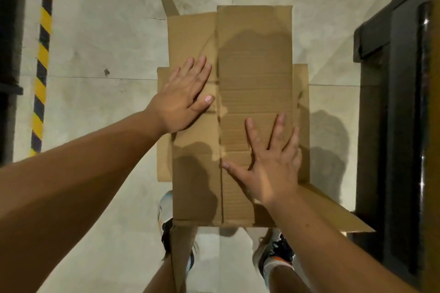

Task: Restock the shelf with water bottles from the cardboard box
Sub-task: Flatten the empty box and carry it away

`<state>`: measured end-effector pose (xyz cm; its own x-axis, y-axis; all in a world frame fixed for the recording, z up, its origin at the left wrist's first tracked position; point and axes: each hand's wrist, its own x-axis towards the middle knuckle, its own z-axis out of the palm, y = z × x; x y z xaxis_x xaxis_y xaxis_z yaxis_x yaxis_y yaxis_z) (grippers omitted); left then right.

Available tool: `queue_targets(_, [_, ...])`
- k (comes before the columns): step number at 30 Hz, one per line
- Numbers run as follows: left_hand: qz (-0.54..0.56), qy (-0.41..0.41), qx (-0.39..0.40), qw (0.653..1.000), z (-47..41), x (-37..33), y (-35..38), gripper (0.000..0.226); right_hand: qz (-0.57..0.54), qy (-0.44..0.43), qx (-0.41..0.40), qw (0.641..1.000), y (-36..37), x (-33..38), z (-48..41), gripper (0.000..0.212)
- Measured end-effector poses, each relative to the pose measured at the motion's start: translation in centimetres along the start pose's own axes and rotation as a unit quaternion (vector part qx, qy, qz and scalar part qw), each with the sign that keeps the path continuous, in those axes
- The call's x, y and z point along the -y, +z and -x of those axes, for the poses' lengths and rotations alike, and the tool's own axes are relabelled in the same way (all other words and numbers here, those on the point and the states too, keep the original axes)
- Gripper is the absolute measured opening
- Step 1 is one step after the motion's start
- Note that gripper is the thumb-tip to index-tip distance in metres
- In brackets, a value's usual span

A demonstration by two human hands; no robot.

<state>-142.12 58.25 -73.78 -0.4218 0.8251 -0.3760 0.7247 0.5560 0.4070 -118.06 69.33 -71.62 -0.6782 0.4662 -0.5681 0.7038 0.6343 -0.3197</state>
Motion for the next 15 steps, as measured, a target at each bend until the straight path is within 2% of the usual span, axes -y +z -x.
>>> queue_targets(5, [-0.018, -0.051, -0.068, 0.996, 1.1, -2.3, 3.3, 0.085, 0.015, 0.014, 0.015, 1.0, 1.2, -1.1, 0.3, 0.102])
queue_targets(8, [0.007, -0.15, -0.094, 0.984, 1.7, -4.5, 3.8, 0.089, -0.04, 0.037, -0.008, 0.998, 0.1, -1.3, 0.0, 0.108])
queue_targets(10, [0.091, -0.25, -0.093, 0.96, 1.9, -5.4, 3.4, 0.096, -0.101, 0.063, -0.023, 0.993, -1.1, -1.0, -1.0, 0.106])
queue_targets(12, [0.223, -0.33, -0.086, 0.913, 1.9, -6.0, 2.1, 0.106, -0.136, 0.083, -0.021, 0.987, -2.4, -0.6, -2.4, 0.106])
queue_targets(15, [0.325, -0.339, -0.068, 0.88, 1.0, -5.8, -0.6, 0.113, -0.149, 0.077, -0.036, 0.985, -4.5, -0.1, -4.8, 0.109])
